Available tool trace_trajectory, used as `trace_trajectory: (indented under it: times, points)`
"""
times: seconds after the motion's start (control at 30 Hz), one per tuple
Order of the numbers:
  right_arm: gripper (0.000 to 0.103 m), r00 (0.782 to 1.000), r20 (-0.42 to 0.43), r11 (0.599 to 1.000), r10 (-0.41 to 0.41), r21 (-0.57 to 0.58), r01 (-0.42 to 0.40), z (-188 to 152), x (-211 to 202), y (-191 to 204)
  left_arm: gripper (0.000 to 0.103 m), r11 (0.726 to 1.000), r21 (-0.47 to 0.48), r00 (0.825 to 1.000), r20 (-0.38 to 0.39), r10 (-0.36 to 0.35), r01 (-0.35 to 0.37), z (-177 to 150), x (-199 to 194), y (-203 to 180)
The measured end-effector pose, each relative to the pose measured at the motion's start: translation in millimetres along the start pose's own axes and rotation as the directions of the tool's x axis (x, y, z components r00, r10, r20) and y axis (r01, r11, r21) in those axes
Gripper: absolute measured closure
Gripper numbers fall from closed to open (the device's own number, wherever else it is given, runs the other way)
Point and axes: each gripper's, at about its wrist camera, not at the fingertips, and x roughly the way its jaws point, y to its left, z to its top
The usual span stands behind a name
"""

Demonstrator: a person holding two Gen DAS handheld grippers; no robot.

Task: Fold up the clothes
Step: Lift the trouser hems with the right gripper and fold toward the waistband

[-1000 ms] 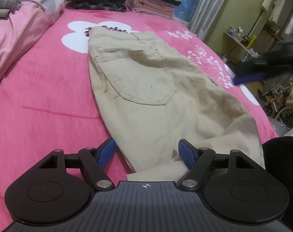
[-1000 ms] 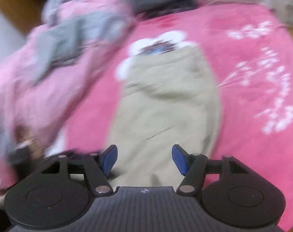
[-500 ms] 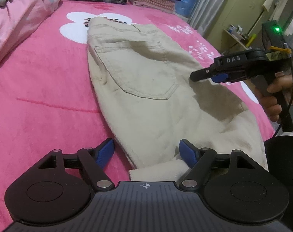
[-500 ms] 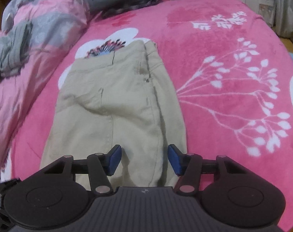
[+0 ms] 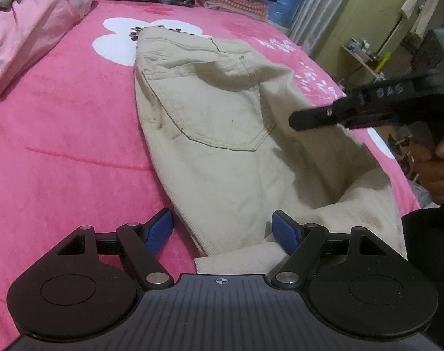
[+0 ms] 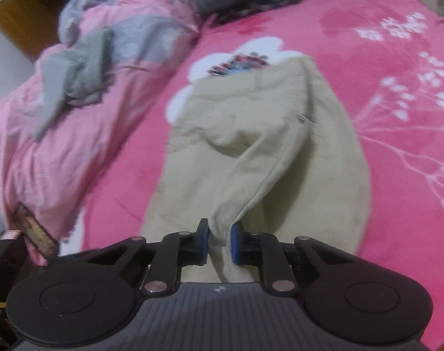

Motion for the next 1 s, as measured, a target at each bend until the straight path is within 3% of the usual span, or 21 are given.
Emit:
trace_trajectory:
  times: [0.23, 0.43, 0.57, 0.77, 0.87, 1.0]
  points:
    - [0.089, 0.996, 0.026, 0.993, 0.081, -0.085, -0.079, 13.3, -2.9, 41.0, 0.029, 0.998, -0.060, 1.000, 0.017, 0.013, -0.012, 0.7, -13.9, 13.1]
    - [0.089, 0.988, 0.000, 0.976, 0.155, -0.154, -0.153, 24.6, 16.4, 77.8, 0.029, 0.986, -0.146, 0.992, 0.085, 0.090, -0.077, 8.7, -45.8, 47.4]
    - [0.089, 0.982, -0.044, 0.953, 0.183, -0.239, -0.188, 27.9, 39.8, 111.1, 0.029, 0.960, -0.245, 0.977, 0.133, 0.169, -0.133, 14.0, -71.7, 80.8]
    - [0.087, 0.988, -0.108, 0.899, 0.112, -0.413, -0.147, 8.9, 86.2, 155.3, 0.030, 0.928, -0.331, 0.945, 0.215, 0.248, -0.168, 20.8, -98.9, 107.4]
    - [0.087, 0.987, -0.146, 0.876, 0.062, -0.467, -0.124, -4.5, 109.2, 165.4, 0.029, 0.926, -0.341, 0.938, 0.239, 0.250, -0.160, 30.1, -99.9, 106.5]
    - [0.086, 0.981, -0.186, 0.865, 0.063, -0.480, -0.147, -15.3, 120.8, 171.1, 0.029, 0.927, -0.357, 0.948, 0.236, 0.213, -0.119, 34.5, -90.2, 107.1]
